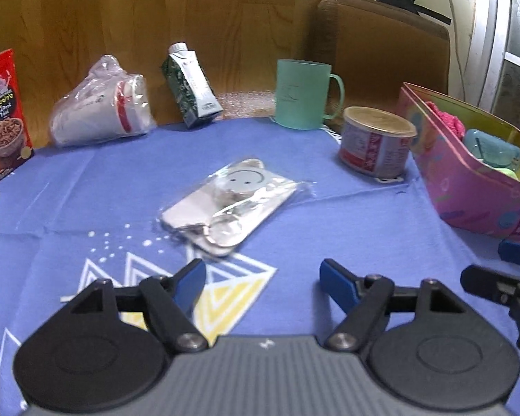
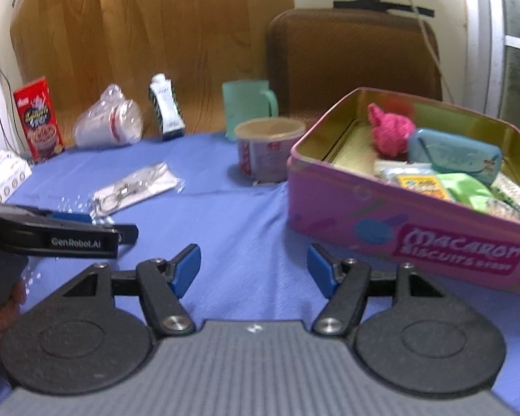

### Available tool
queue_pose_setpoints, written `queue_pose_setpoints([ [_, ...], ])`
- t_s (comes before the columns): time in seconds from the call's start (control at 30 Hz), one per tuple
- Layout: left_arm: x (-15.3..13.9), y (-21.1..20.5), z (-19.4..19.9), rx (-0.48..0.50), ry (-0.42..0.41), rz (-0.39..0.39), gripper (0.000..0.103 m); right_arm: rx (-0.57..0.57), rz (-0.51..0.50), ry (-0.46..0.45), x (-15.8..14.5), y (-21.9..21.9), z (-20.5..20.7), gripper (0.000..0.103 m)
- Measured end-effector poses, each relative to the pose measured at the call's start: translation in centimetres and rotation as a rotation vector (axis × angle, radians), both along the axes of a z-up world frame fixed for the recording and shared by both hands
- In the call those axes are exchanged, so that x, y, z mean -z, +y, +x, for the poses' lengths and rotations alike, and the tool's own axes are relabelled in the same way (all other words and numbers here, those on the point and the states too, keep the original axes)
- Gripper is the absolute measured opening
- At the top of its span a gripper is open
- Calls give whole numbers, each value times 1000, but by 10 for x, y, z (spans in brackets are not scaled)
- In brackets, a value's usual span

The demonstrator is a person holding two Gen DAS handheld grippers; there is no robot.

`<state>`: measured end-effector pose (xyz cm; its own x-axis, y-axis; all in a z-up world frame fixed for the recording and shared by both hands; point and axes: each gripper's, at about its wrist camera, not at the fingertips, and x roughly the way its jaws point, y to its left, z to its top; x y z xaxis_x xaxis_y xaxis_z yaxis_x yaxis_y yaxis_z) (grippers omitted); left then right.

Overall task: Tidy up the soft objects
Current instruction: 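Withdraw the right gripper up and away from the tin, then move the right gripper down onto the clear smiley-face keychain bag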

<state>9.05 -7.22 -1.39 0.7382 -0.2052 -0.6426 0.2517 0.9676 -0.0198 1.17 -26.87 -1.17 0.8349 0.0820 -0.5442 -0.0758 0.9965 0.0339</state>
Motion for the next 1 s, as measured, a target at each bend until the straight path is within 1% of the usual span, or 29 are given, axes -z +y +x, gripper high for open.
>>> queue_pose_setpoints([
  [0.1, 3, 3, -1, -7, -25, 30, 80, -7, -9, 37, 7, 6, 5, 71],
  [0.13, 5, 4, -1, -9, -33, 35, 84, -8, -9, 53, 11, 7, 8, 73],
  [0.17, 6, 5, -2, -9, -42, 34, 85, -7, -7, 70, 14, 8, 10, 77],
  [0.2, 6, 6, -2, -9, -44, 30, 85, -9, -13, 68, 16, 9, 10, 80],
  [0.27, 6, 7, -2, -9, -45, 26, 86, -19, -43, 64, 19, 15, 10, 91],
  [0.37, 6, 8, -2, -8, -48, 19, 86, -34, -74, 54, 25, 24, 9, 103],
  [0.43, 6, 9, -3, -9, -50, 12, 86, -30, -78, 35, 29, 26, 9, 103],
  [0.6, 6, 11, -3, -8, -48, 2, 90, -28, -73, 33, 29, 25, 9, 103],
  [0.77, 6, 23, -6, -39, -49, -46, 90, -25, -70, 26, 29, 25, 7, 103],
  [1.0, 6, 56, -19, -91, -55, 1, 91, -24, -69, 26, 29, 25, 8, 103],
])
